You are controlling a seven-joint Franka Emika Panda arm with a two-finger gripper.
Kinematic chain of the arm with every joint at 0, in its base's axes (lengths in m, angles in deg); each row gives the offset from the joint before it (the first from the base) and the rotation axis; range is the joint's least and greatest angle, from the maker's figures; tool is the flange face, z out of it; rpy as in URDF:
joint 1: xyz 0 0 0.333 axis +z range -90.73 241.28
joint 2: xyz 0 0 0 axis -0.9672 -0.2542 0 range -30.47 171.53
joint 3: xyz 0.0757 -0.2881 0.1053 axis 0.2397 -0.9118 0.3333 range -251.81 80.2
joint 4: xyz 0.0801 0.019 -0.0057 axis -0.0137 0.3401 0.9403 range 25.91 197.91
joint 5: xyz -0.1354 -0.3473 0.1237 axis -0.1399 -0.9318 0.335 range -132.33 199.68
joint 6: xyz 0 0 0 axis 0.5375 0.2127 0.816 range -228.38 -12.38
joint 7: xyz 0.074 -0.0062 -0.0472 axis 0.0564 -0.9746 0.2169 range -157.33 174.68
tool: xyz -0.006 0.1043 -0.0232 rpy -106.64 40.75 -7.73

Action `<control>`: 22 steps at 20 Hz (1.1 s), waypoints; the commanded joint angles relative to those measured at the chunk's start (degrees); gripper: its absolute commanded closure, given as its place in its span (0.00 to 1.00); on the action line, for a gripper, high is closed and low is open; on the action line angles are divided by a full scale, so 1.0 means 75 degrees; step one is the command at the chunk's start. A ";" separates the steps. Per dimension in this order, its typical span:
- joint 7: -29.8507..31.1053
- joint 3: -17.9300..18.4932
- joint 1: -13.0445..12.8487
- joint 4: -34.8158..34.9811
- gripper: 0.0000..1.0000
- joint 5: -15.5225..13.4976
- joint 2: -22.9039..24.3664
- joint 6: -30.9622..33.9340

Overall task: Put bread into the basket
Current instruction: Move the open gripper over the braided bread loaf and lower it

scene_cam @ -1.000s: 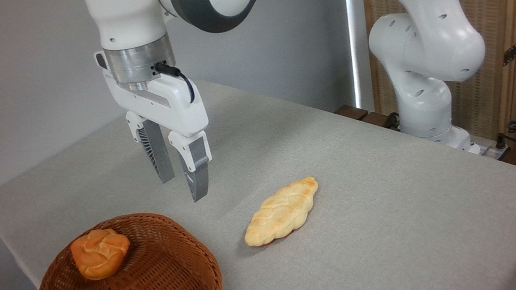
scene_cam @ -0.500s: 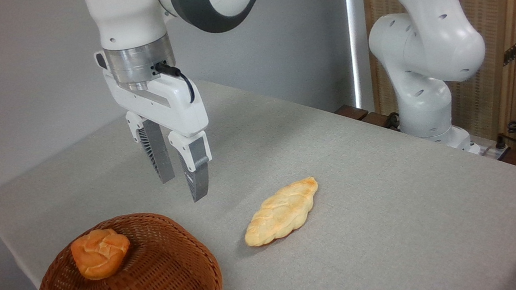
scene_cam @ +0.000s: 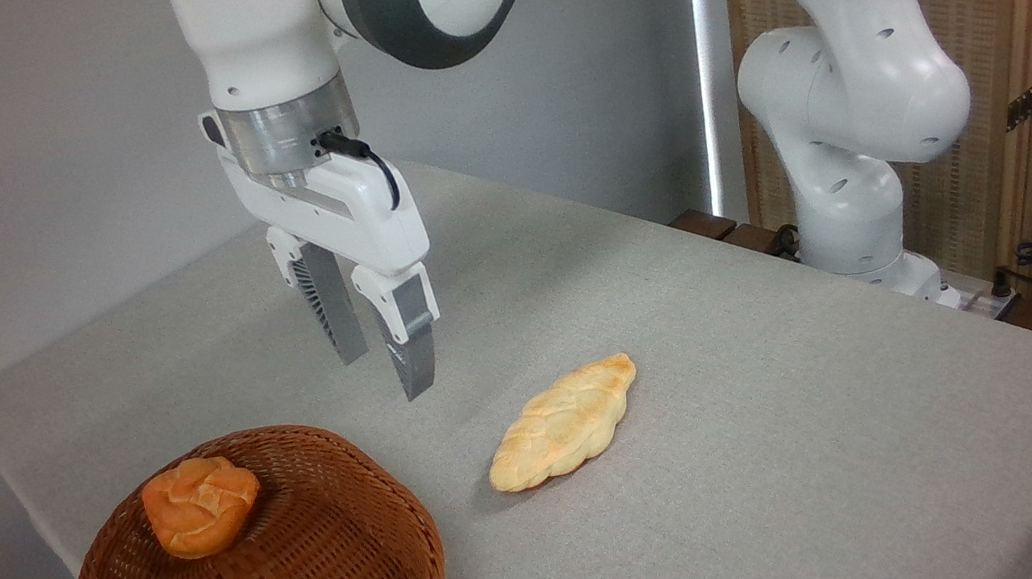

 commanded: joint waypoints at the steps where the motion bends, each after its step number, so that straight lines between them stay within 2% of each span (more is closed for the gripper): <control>1: -0.0005 0.0448 -0.0042 0.0444 0.00 0.0097 0.0285 0.0155; 5: -0.0029 0.0836 -0.0030 0.0678 0.00 0.0132 0.0380 0.0461; 9: -0.0438 0.0954 -0.0042 0.1393 0.00 0.0530 0.0438 0.0344; 14: -0.0544 0.1118 -0.0065 0.1699 0.00 0.0437 0.0485 -0.0195; 22: -0.0498 0.1024 -0.0170 0.1723 0.00 0.0402 0.0180 -0.0348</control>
